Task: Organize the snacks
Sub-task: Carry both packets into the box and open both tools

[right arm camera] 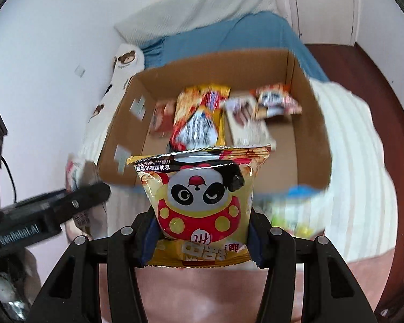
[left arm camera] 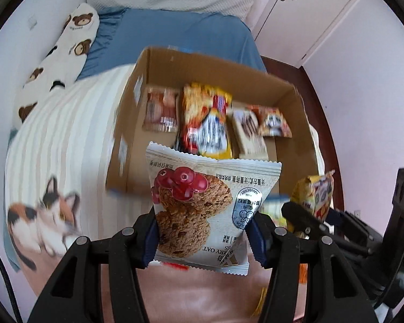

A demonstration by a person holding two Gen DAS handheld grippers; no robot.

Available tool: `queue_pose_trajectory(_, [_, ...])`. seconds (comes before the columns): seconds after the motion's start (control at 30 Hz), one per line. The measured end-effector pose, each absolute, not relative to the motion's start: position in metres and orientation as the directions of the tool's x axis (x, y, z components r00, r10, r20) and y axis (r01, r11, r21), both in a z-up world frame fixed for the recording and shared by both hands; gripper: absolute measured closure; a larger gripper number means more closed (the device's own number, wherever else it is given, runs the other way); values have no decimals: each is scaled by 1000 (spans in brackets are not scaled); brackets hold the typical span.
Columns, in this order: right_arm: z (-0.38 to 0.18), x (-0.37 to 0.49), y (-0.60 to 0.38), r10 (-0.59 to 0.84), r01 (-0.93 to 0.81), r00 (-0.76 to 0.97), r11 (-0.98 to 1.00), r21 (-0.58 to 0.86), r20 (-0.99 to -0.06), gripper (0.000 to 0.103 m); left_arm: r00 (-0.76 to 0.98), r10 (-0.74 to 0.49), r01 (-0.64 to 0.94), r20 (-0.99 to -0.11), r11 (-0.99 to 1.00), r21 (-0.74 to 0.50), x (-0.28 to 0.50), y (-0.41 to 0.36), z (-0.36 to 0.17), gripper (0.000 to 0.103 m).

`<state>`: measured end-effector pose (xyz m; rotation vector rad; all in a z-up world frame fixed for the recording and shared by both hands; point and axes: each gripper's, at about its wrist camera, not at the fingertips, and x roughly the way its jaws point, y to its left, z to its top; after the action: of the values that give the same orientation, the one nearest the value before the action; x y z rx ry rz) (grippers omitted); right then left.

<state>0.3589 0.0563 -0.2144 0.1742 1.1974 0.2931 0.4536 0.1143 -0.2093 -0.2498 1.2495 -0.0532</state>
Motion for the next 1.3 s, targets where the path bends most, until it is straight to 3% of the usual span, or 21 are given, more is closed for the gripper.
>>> queue_pose_trajectory(0.43, [-250,416,47,266,-69,284,964,257,-921,44,181,-143,-76,-973,984,-159,534,107,-264,50])
queue_pose_trajectory(0.47, [-255,419,46,261,-68,261,965,252,-929,36,156,-154,-88,-976,982,-169,535,107,-272,49])
queue_pose_trajectory(0.5, [-260,422,45,252,-65,241,968,243,-937,22,142,-165,-98,-976,979,-180,537,108,-276,48])
queue_pose_trajectory(0.57, [-265,422,42,253,-60,236,967,246,-938,15,124,-179,-107,-976,975,-193,538,109,-285,38])
queue_pose_trajectory(0.6, [-267,423,40,239,-61,239,971,231,-941,15,122,-175,-107,-977,976,-188,538,108,-287,33])
queue_pose_trajectory(0.93, [-265,416,23,194,-39,258,981,190,-947,15,148,-125,-104,-981,984,-141,527,104,-285,33])
queue_pose_trajectory(1.3, [-227,383,14,131,-62,365,991,117,-922,15,304,-43,-82,-952,994,-70,482,100,-242,33])
